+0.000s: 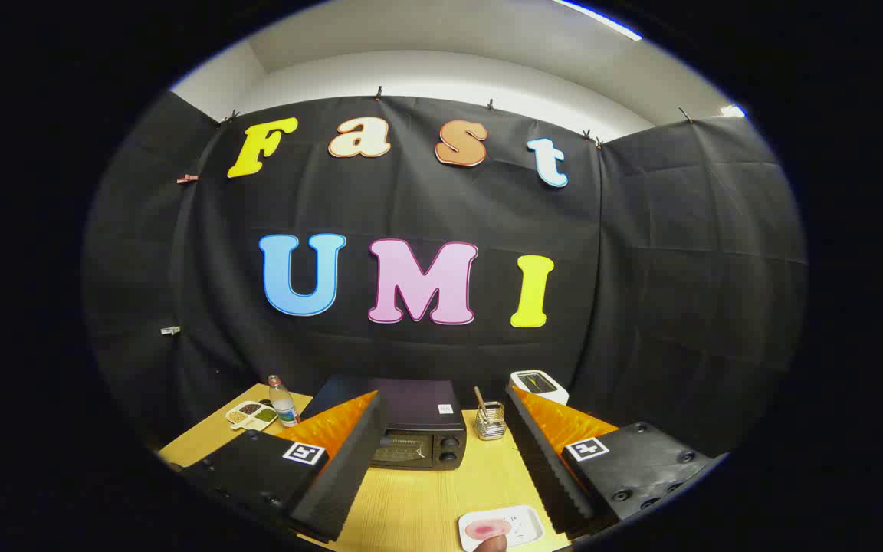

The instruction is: Open the toaster oven, put the food inside, and close the toaster oven door.

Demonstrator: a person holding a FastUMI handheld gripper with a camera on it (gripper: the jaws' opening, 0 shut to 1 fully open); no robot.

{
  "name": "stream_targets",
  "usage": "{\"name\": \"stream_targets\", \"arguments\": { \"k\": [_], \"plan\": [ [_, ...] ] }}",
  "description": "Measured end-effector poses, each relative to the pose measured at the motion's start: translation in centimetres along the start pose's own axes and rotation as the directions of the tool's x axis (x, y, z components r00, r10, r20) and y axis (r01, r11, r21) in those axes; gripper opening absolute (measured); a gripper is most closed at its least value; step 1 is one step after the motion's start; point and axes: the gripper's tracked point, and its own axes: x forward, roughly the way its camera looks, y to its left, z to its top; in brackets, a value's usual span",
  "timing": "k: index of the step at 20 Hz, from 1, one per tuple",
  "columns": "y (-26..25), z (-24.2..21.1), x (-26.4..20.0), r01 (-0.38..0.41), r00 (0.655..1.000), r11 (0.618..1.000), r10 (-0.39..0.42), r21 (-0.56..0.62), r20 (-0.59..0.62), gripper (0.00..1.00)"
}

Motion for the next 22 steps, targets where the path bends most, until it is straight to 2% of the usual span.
{"name": "stream_targets", "arguments": {
  "k": [22],
  "plan": [
    [1.2,-0.3,0.4,-0.002,1.0,1.0,0.002,0.001,-0.012,0.97]
  ]
}}
